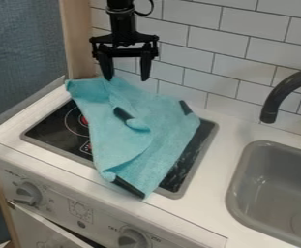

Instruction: Fold the cloth from the top right to the middle

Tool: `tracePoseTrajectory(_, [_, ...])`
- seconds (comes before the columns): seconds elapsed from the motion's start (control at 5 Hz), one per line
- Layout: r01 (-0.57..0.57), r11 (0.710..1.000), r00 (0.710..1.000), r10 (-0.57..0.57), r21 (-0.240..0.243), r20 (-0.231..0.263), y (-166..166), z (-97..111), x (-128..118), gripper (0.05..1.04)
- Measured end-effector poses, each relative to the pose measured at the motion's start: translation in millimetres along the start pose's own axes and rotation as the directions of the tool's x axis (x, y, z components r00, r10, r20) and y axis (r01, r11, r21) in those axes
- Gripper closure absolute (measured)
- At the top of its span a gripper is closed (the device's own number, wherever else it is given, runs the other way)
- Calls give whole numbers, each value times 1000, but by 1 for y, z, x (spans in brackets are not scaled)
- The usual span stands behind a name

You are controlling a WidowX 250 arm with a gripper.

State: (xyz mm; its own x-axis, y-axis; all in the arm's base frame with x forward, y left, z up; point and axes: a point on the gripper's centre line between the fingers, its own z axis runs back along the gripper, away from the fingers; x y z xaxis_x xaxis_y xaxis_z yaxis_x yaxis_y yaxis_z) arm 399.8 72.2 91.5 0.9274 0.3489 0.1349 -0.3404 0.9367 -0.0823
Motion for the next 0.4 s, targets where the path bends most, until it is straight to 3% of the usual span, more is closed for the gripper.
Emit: tracePoseTrajectory(0.4, [-40,999,995,41,13,-93,-2,-30,-4,85])
